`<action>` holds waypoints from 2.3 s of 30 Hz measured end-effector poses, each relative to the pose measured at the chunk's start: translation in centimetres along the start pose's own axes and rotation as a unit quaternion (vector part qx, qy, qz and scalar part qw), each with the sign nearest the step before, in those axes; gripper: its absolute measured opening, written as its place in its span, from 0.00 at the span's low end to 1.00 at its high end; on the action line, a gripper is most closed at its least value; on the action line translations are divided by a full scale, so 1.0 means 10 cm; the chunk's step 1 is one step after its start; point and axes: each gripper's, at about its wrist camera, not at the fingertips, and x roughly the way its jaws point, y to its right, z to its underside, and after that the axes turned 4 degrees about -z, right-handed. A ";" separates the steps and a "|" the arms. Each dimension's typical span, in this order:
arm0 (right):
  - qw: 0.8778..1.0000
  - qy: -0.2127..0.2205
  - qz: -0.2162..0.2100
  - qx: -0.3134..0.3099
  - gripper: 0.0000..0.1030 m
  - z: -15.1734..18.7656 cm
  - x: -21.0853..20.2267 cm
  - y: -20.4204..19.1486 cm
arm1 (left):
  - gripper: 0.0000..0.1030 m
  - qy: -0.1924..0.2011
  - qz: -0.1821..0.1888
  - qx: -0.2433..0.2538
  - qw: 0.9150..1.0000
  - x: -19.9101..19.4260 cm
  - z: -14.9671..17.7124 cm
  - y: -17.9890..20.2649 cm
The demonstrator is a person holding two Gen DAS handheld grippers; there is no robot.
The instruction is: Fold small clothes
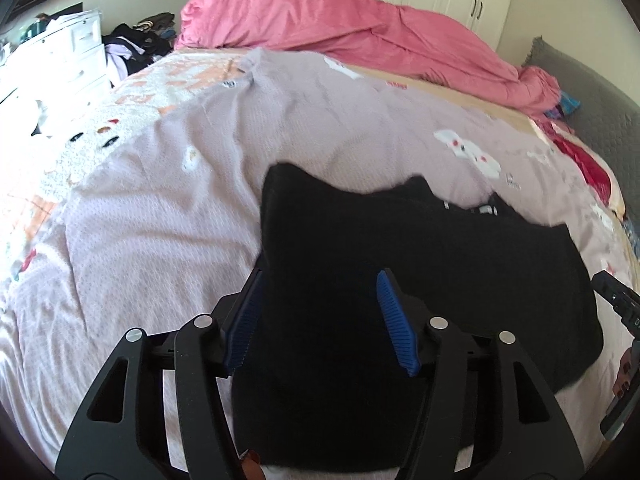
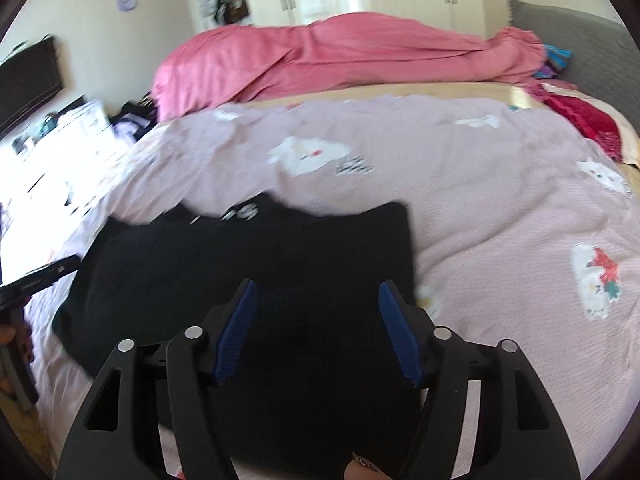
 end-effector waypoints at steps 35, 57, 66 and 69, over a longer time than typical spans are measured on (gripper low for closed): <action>1.000 -0.021 0.012 0.011 0.84 0.84 -0.35 -0.48 | 0.75 -0.042 -0.015 -0.014 0.999 -0.39 0.72 -0.32; 0.989 -0.037 -0.034 -0.139 0.90 0.70 0.03 -1.80 | 0.91 -0.036 -0.047 -0.085 0.995 -0.53 0.78 -1.07; 0.975 -0.060 -0.034 -0.210 0.90 0.70 0.37 -2.29 | 0.91 -0.034 -0.055 -0.110 0.992 -0.54 0.71 -1.34; 0.970 -0.068 -0.023 -0.230 0.90 0.72 0.50 -2.40 | 0.91 -0.032 -0.057 -0.110 0.992 -0.53 0.66 -1.38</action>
